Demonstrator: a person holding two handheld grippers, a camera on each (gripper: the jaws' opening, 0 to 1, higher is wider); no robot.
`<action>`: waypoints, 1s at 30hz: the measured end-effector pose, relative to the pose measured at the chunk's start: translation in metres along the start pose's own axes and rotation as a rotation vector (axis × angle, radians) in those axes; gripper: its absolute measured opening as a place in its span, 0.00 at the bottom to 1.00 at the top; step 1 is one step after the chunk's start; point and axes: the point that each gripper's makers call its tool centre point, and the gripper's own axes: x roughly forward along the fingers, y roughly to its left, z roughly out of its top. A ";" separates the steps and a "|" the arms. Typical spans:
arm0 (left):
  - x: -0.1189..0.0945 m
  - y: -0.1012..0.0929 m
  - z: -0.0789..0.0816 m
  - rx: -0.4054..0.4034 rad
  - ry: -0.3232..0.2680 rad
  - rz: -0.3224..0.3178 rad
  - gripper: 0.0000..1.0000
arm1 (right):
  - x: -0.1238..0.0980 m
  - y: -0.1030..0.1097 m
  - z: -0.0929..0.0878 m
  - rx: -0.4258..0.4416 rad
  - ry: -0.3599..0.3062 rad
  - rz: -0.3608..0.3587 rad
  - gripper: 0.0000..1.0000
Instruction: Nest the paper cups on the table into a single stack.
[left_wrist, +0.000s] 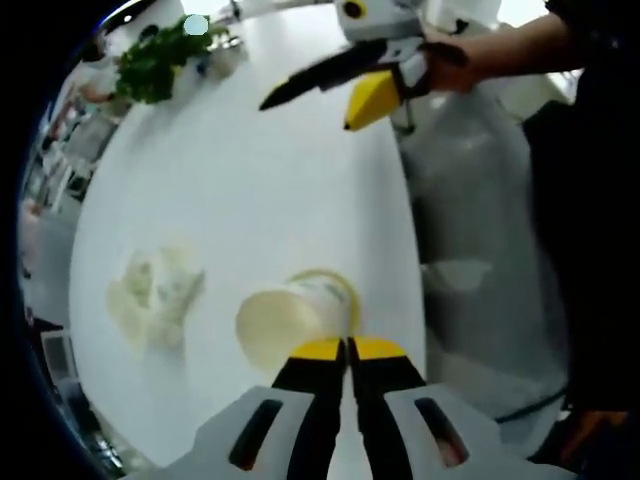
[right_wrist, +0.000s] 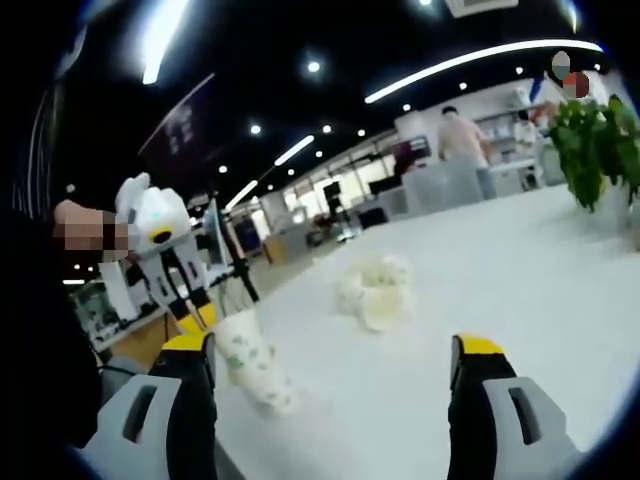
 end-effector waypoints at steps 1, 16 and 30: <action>0.001 0.000 0.000 0.005 0.000 -0.002 0.01 | 0.000 0.000 -0.001 0.003 0.002 0.000 0.96; 0.016 -0.006 -0.002 -0.004 -0.006 -0.042 0.03 | -0.002 -0.003 0.001 0.015 -0.011 -0.009 0.95; 0.023 -0.007 -0.004 -0.025 -0.005 -0.064 0.02 | -0.003 -0.003 -0.002 0.026 -0.004 -0.010 0.95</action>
